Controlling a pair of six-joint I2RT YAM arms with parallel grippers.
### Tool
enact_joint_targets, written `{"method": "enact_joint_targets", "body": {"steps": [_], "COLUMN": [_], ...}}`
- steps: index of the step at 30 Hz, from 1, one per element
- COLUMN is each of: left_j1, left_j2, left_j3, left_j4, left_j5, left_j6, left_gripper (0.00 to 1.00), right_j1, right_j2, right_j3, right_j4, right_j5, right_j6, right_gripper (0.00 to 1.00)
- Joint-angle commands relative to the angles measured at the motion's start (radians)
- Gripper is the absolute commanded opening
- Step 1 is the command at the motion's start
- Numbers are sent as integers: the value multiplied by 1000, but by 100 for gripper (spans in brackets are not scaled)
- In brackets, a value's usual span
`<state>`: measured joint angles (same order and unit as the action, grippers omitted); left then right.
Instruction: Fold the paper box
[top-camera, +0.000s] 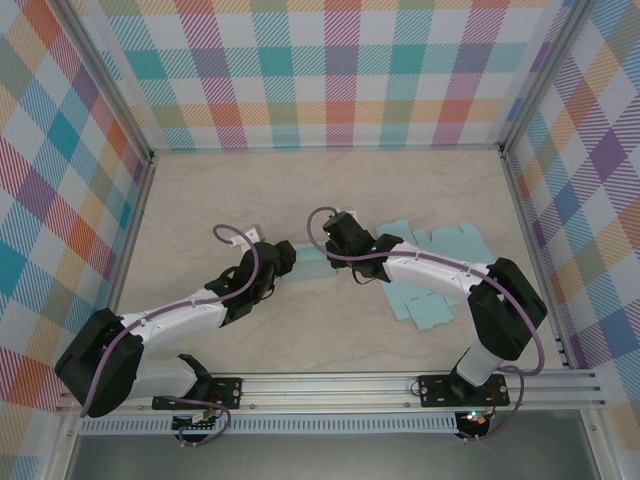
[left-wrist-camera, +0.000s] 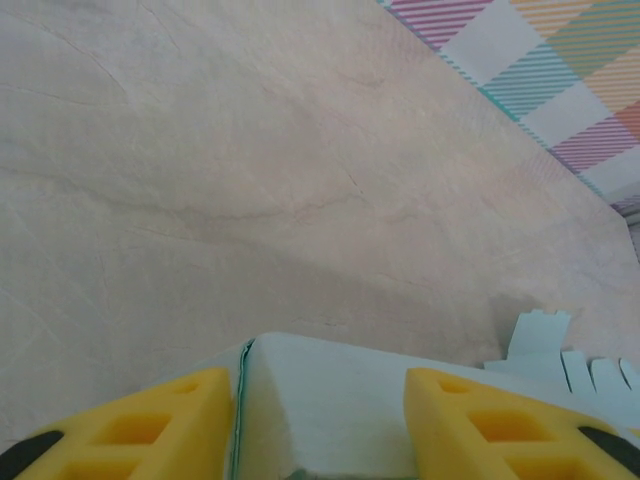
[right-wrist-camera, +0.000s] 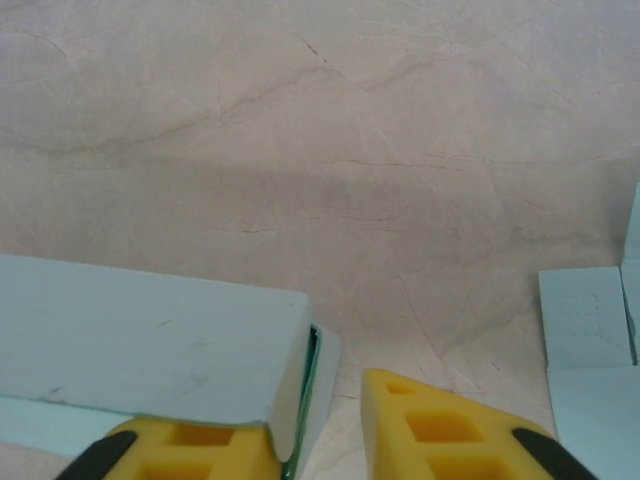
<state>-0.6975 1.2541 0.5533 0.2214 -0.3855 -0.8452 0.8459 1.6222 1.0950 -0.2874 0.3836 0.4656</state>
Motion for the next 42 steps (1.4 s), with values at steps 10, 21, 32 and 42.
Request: {"method": "enact_joint_targets", "body": {"steps": [10,21,32,42], "left_j1": [-38,-57,-61,-58], "left_j2": [78,99,113,141], "left_j3": [-52,-66,-84,-130], "left_j4": [-62,-53,-48,-60], "left_j5": [-65,-87,-97,-103], "left_j6": [-6,-21,-35,-75], "left_gripper": [42,38,34,15], "right_j1": [15,-45,-108,-131], "right_j2": [-158,-77,51,79], "right_j3": [-21,95,43,-87], "right_j4": [-60,-89,-28,49], "right_j5": [-167,-189,-286,-307], "right_j6": [33,70,111,160], "right_gripper": [61,75,59,35]}}
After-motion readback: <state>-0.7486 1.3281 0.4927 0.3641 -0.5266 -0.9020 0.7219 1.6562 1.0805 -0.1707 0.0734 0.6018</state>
